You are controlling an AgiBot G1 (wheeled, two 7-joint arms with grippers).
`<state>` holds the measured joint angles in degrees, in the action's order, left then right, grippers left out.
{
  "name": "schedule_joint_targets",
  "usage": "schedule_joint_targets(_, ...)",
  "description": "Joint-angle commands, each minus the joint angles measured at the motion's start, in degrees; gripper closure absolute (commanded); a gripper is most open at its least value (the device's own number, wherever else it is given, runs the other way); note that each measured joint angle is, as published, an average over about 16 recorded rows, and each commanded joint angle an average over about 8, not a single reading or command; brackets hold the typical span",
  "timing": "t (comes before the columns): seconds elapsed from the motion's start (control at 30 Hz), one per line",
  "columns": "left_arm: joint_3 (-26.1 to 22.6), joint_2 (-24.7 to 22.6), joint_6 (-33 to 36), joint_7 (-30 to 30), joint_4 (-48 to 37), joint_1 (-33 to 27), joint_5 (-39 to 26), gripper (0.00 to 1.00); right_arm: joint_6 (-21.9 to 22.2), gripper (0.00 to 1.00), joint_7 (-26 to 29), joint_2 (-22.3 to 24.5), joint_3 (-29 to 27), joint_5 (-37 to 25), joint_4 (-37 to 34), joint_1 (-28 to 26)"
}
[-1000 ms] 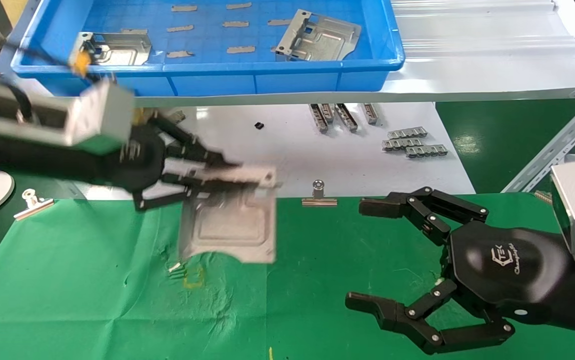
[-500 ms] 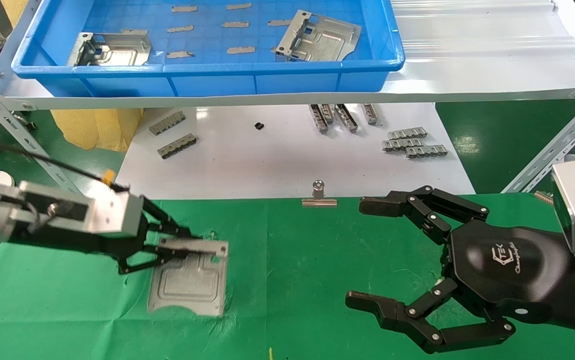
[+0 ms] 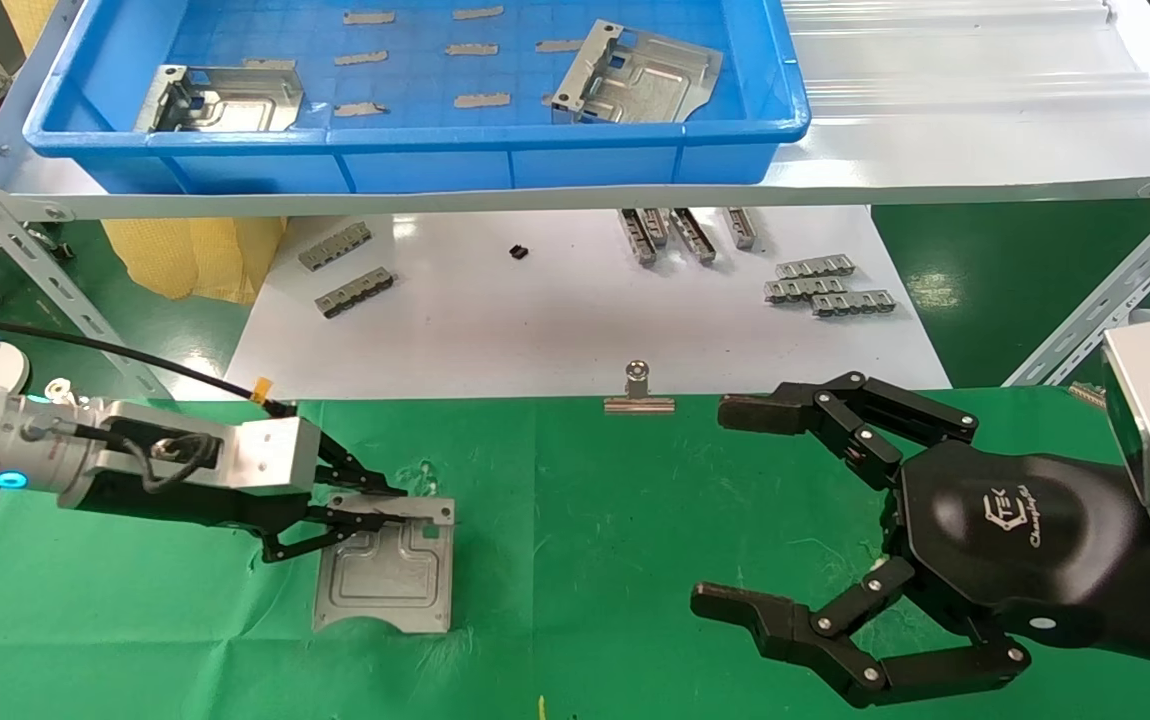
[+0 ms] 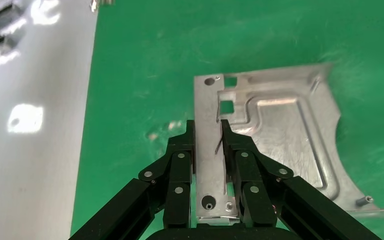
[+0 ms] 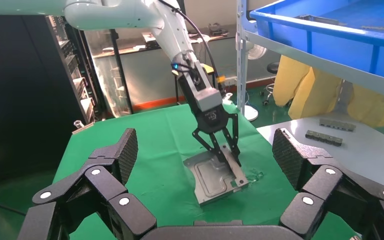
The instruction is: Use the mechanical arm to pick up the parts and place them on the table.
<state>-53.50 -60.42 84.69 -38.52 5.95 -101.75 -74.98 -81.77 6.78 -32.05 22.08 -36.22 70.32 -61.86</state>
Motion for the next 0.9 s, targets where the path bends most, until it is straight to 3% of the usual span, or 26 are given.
schedule_joint_targets(0.03, 0.0, -0.7, -1.1, -0.8, -1.0, 0.0, -0.1, 0.00, 0.0, 0.00, 0.0, 0.0, 0.0, 0.0, 0.0, 0.0)
schedule_joint_targets(0.2, 0.6, -0.9, -1.0, -2.4, -2.3, -0.2, 0.8, 0.00, 0.0, 0.00, 0.0, 0.0, 0.0, 0.0, 0.0, 0.0)
schedule_joint_targets(0.4, 2.5, 0.2, 4.0, -2.4, -3.6, 0.0, 3.7, 0.00, 0.0, 0.00, 0.0, 0.0, 0.0, 0.0, 0.0, 0.0)
schedule_joint_targets(0.73, 7.2, 2.8, 7.1, 6.0, -5.8, 2.1, 10.8, 0.00, 0.0, 0.00, 0.0, 0.0, 0.0, 0.0, 0.0, 0.0)
schedule_joint_targets(0.9, 8.0, 3.1, 7.4, 7.1, -5.9, 2.6, 12.0, 0.00, 0.0, 0.00, 0.0, 0.0, 0.0, 0.0, 0.0, 0.0)
